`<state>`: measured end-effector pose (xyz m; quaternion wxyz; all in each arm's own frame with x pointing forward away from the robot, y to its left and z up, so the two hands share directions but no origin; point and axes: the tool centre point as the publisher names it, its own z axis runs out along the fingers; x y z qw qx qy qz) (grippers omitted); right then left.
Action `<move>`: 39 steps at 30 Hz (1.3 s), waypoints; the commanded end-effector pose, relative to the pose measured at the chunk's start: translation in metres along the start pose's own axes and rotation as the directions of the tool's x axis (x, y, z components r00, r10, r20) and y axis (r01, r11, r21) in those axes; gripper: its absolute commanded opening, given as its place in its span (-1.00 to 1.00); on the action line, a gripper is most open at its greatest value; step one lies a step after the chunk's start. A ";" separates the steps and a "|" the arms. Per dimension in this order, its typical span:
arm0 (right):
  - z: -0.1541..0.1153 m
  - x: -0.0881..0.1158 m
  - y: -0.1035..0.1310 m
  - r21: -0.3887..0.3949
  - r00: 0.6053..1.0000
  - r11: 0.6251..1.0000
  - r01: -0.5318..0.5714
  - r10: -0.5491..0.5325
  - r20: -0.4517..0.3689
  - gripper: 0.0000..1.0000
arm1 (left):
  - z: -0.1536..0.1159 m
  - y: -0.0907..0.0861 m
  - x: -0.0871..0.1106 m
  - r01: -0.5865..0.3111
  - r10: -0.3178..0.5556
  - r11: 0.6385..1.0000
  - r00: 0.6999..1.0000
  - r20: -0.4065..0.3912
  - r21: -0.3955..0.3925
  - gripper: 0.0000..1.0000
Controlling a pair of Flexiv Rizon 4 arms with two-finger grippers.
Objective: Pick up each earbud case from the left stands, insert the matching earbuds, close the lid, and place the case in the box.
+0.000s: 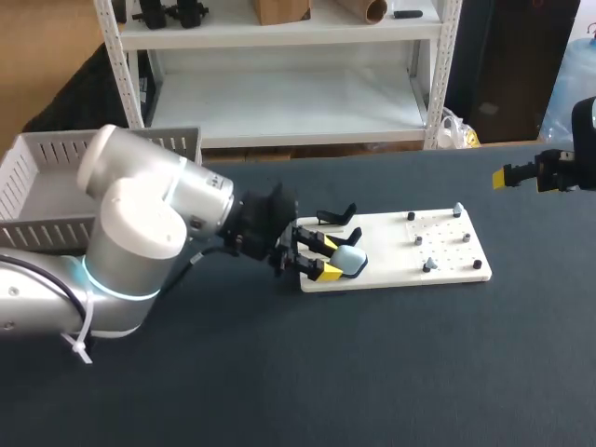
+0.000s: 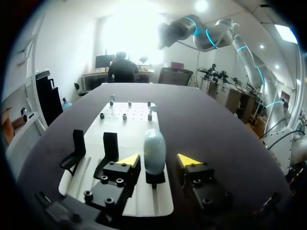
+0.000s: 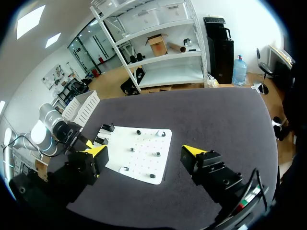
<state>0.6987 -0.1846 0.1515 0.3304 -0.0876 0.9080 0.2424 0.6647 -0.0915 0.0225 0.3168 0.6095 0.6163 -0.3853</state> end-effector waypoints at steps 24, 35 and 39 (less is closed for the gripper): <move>0.001 0.000 -0.001 -0.006 1.000 1.000 0.001 -0.001 -0.001 1.00 | 0.008 0.001 -0.001 -0.004 0.004 1.000 1.000 0.021 -0.011 -0.11; 0.001 0.000 -0.001 -0.006 1.000 1.000 0.001 -0.001 -0.001 1.00 | 0.006 -0.003 -0.004 -0.014 0.015 1.000 0.999 0.034 -0.013 -1.00; 0.001 0.000 -0.001 -0.006 1.000 1.000 0.001 -0.001 -0.001 1.00 | -0.003 -0.006 -0.009 -0.026 0.027 1.000 0.998 0.050 -0.015 -1.00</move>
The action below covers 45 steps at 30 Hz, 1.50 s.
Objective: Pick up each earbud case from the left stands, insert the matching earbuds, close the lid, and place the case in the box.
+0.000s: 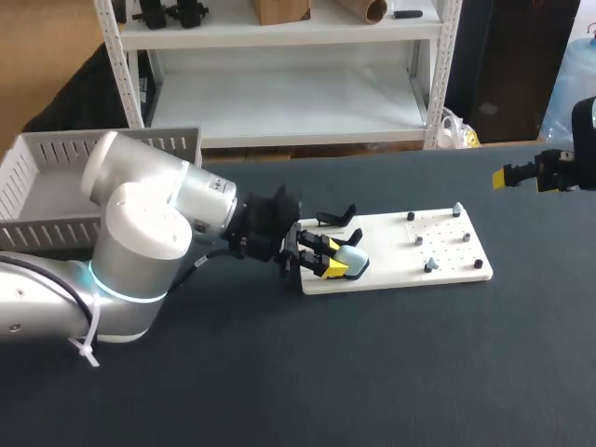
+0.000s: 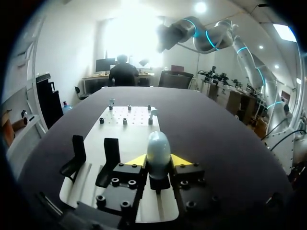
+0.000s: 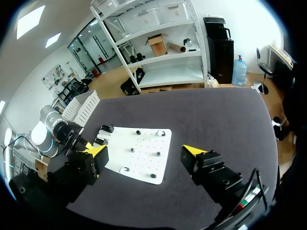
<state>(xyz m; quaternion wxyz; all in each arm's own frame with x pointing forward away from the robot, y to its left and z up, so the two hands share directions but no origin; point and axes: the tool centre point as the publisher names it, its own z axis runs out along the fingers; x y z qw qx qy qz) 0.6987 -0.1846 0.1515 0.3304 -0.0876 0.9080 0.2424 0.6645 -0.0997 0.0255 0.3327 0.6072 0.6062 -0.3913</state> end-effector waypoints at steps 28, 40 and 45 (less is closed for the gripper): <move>0.001 0.000 -0.001 -0.006 1.000 1.000 0.001 -0.001 -0.001 1.00 | -0.035 -0.002 -0.072 -0.061 0.072 0.995 0.985 0.154 -0.077 -1.00; 0.001 0.000 -0.001 -0.006 1.000 1.000 0.001 -0.001 -0.001 1.00 | -0.035 -0.002 -0.072 -0.061 0.072 0.995 0.985 0.154 -0.077 -1.00; 0.001 0.000 -0.001 -0.006 1.000 1.000 0.001 -0.001 -0.001 1.00 | -0.021 -0.003 -0.083 -0.071 0.086 0.995 0.963 0.256 -0.068 -1.00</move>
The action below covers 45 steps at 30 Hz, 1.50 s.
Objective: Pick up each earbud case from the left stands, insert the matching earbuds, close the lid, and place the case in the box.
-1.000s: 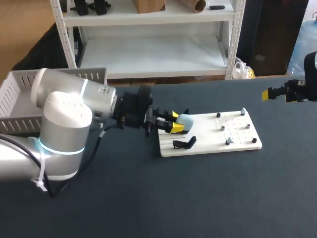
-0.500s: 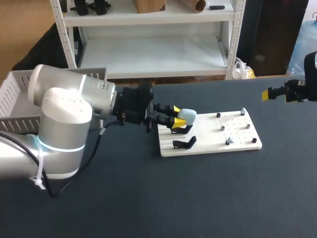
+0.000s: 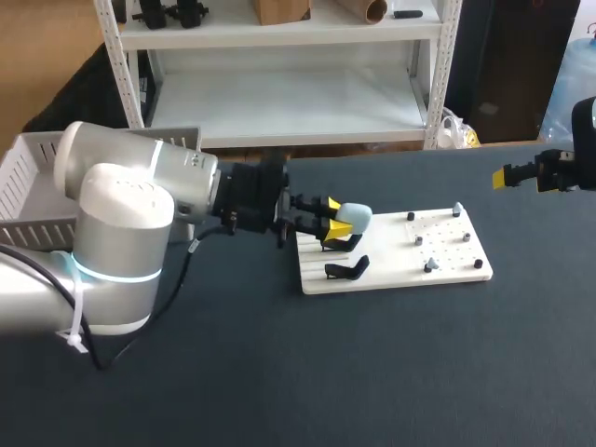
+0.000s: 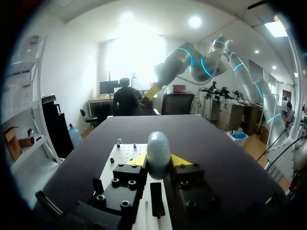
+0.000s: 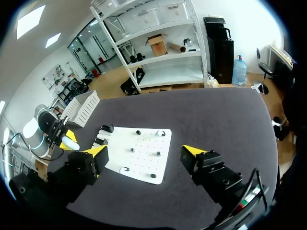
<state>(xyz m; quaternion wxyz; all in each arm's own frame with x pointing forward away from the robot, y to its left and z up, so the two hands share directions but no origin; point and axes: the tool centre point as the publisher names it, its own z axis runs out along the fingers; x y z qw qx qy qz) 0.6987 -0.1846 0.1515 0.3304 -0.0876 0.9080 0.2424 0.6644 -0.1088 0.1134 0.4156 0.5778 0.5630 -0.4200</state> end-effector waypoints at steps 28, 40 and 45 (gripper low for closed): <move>-0.011 0.039 0.075 -0.080 0.985 0.989 0.126 -0.135 -0.111 1.00 | 0.026 0.001 -0.009 -0.081 0.062 0.994 0.969 0.241 0.069 -1.00; 0.012 0.058 0.099 -0.087 0.970 0.987 0.138 -0.153 -0.191 1.00 | 0.031 -0.001 -0.008 -0.071 0.049 0.993 0.973 0.228 0.094 -1.00; 0.013 0.063 0.108 -0.096 0.965 0.985 0.145 -0.162 -0.207 1.00 | 0.032 -0.002 -0.008 -0.067 0.044 0.993 0.974 0.222 0.098 -1.00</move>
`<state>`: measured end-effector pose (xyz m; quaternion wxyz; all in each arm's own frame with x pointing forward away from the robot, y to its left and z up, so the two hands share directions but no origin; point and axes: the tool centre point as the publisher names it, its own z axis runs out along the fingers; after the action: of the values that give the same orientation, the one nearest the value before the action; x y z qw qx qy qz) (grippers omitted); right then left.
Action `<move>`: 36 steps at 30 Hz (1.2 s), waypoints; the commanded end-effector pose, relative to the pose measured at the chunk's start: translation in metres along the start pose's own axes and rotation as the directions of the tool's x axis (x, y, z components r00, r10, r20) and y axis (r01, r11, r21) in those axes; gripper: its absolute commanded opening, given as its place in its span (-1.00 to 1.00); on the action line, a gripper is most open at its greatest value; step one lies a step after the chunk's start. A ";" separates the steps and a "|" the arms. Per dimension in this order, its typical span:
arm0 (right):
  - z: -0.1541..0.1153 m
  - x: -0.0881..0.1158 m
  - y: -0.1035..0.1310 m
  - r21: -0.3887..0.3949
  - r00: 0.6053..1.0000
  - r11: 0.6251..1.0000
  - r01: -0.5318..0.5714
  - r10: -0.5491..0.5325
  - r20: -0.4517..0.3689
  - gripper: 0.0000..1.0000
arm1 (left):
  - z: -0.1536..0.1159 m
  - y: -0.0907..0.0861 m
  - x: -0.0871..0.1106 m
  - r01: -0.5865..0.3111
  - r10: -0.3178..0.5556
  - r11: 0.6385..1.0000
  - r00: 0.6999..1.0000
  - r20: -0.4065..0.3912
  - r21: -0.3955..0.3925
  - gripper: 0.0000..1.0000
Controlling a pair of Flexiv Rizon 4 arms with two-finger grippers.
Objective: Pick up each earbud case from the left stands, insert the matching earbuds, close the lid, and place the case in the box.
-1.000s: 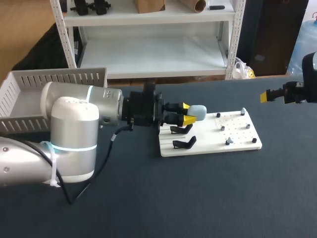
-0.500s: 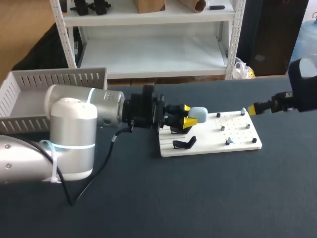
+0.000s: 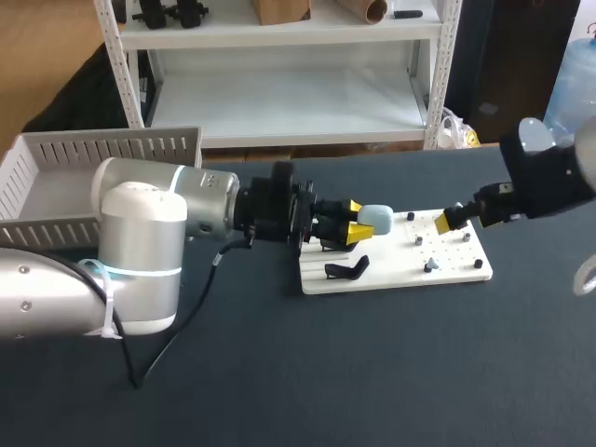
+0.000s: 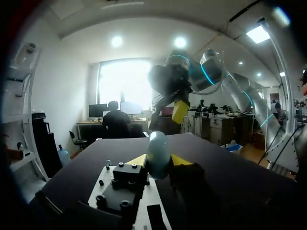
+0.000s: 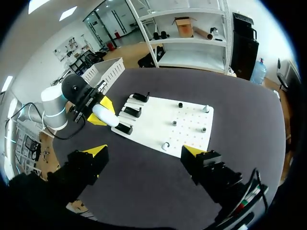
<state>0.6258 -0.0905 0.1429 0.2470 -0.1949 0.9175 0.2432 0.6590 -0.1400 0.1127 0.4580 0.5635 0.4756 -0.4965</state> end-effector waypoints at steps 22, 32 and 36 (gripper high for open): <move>0.028 -0.004 0.053 -0.072 0.997 0.996 0.059 -0.063 -0.044 1.00 | 0.001 0.003 0.001 0.001 -0.001 1.000 1.000 0.000 0.006 -1.00; 0.041 -0.016 0.058 -0.079 0.997 0.995 0.053 -0.056 -0.043 1.00 | 0.001 0.003 0.001 0.001 -0.001 1.000 1.000 0.000 0.006 -1.00; 0.046 -0.017 0.059 -0.077 0.997 0.996 0.054 -0.058 -0.053 1.00 | 0.001 0.003 0.001 0.001 -0.001 1.000 1.000 0.000 0.006 -1.00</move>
<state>0.6211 -0.0171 0.1408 0.2251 -0.2342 0.9087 0.2623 0.6602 -0.1411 0.1126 0.4559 0.5643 0.4761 -0.4970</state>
